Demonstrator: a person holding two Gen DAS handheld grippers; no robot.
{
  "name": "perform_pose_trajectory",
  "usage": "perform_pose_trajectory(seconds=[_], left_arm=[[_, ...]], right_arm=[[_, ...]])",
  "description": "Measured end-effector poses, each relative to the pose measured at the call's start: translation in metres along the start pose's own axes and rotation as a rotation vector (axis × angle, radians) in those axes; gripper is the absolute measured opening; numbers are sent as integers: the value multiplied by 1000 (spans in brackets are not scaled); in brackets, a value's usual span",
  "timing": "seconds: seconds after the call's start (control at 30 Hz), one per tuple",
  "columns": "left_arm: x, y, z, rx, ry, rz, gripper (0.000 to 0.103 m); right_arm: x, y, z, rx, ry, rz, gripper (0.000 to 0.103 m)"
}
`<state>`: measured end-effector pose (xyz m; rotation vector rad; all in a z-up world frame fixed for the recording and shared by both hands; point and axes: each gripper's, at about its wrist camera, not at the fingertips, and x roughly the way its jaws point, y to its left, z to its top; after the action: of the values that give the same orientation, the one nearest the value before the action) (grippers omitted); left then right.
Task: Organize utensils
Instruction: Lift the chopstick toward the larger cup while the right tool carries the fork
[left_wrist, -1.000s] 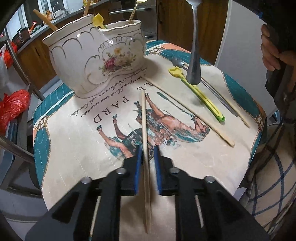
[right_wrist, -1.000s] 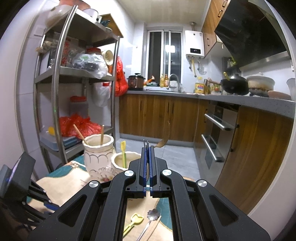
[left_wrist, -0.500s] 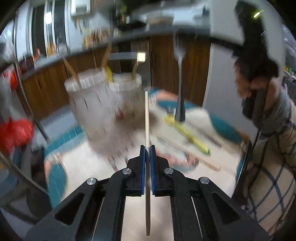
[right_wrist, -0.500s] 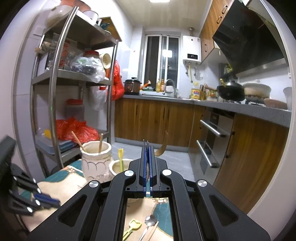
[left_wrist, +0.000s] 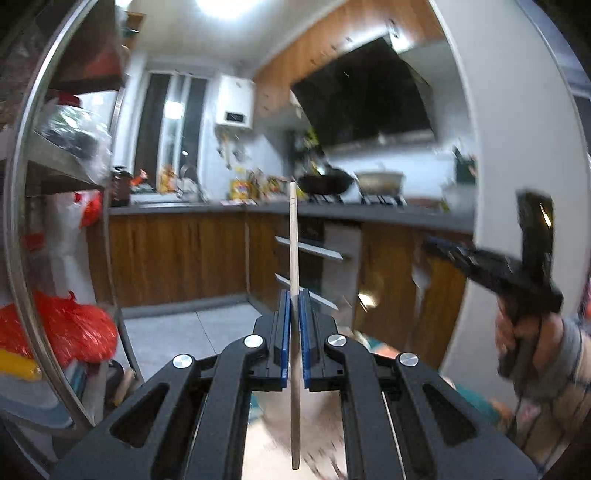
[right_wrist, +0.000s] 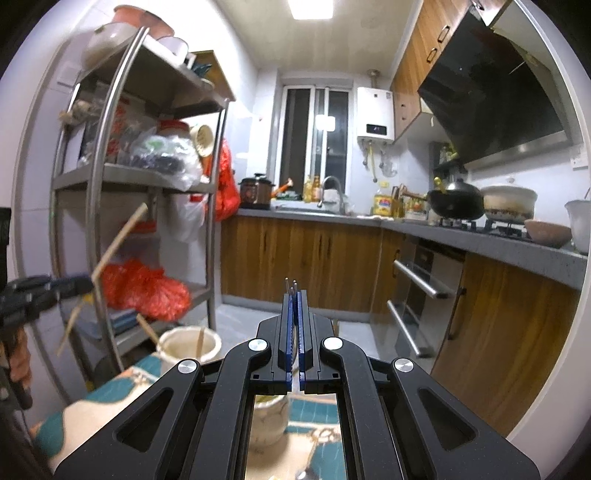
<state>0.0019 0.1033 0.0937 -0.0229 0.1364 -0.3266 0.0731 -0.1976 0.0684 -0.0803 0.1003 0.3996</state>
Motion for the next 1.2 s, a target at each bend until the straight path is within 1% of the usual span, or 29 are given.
perform_pose_trajectory(seconds=[0.13, 0.23, 0.37, 0.5, 0.7, 0.83, 0.97, 1.1, 1.2], left_arm=[[26, 24, 17, -90, -33, 25, 5], [53, 39, 18, -146, -23, 38, 5], [86, 50, 14, -184, -23, 45, 5], [114, 55, 6, -223, -20, 39, 5], [143, 65, -7, -312, -24, 23, 5], [152, 61, -14, -321, -25, 5, 5], [152, 59, -25, -311, -15, -31, 5], [148, 57, -27, -268, 7, -60, 5], [145, 57, -26, -257, 19, -82, 5]], right_arm=[[8, -4, 13, 13, -34, -49, 3], [16, -6, 19, 26, -52, -79, 3], [27, -2, 24, 12, -79, -118, 3], [42, 2, 19, -13, -93, -162, 3], [61, -1, 3, 14, -86, -165, 3], [71, -1, -6, 20, -54, -161, 3], [79, 2, -13, 9, -24, -145, 3], [83, 8, -18, -8, -4, -130, 3], [86, 11, -22, -14, 11, -115, 3]])
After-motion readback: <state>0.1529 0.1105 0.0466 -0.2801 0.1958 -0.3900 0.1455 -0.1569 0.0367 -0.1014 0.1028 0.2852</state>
